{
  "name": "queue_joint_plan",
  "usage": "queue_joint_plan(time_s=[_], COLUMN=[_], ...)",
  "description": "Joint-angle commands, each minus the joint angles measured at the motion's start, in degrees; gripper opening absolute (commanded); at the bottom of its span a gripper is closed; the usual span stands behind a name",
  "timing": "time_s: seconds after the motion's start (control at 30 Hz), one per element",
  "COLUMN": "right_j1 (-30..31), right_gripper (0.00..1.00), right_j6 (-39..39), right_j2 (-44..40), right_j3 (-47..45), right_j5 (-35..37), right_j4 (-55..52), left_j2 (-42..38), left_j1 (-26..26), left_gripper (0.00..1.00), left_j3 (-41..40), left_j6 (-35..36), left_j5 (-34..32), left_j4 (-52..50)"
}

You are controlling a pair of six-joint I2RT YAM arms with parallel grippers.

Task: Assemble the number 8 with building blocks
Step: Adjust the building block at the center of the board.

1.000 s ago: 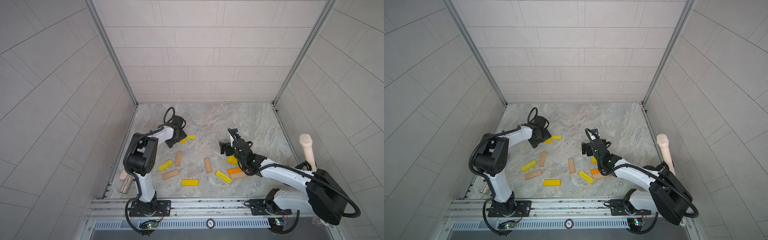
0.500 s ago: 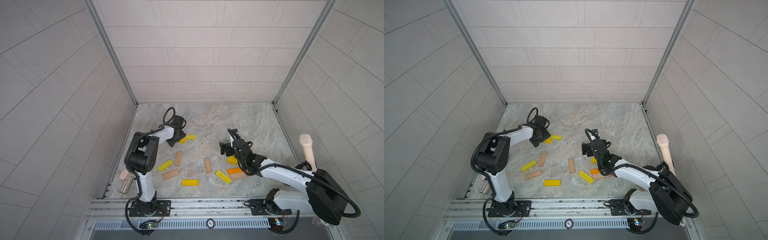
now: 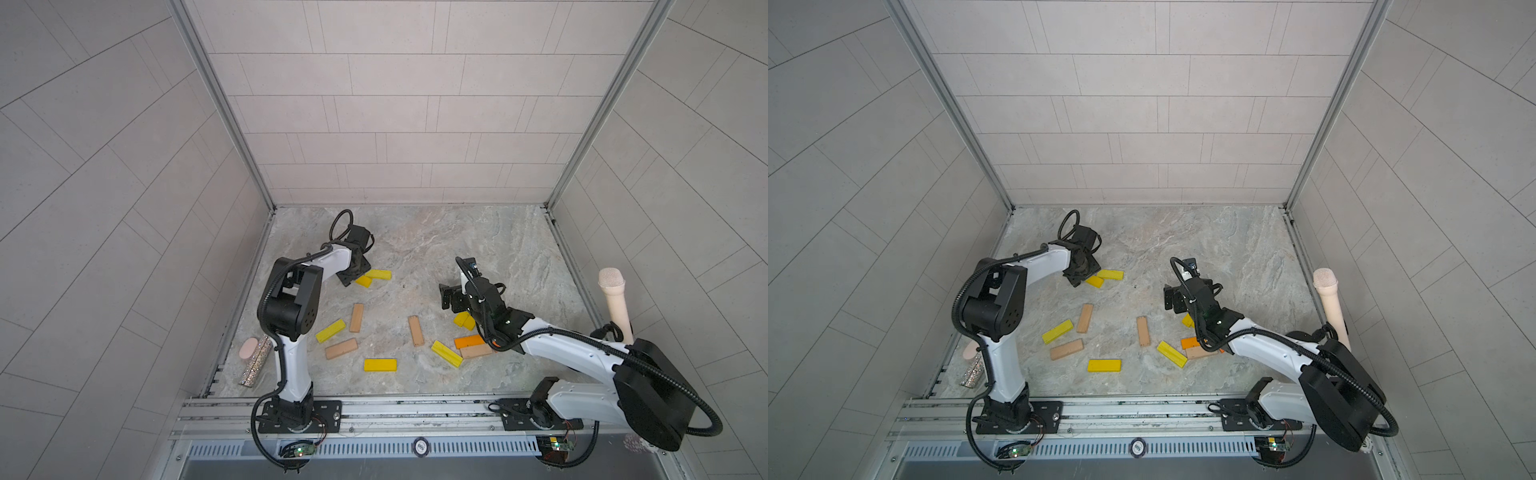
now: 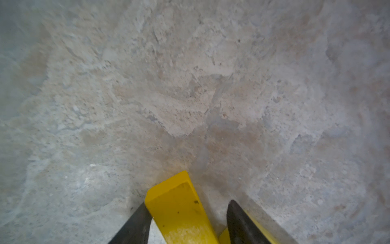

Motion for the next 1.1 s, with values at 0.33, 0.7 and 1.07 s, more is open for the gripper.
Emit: queue_joint_plan(time_s=[0.33, 0.7, 1.07], right_j1=[0.3, 0.28, 0.28], right_gripper=[0.99, 0.99, 0.99], right_j6=[1.26, 1.21, 1.21], right_j2=[-0.69, -0.48, -0.28], right_j3=[1.18, 1.23, 1.32], right_j5=[1.16, 0.99, 1.18], right_j4=[-0.7, -0.93, -1.05], left_j2=[5.89, 7.24, 6.24], left_j1=[-2.09, -3.39, -3.97], left_gripper=[0.44, 0.43, 0.39], left_j3=[7.62, 10.71, 10.94], left_j6=[6.24, 11.65, 21.61], left_j5=[1.75, 2.62, 5.16], left_j4=[-2.35, -4.91, -6.98])
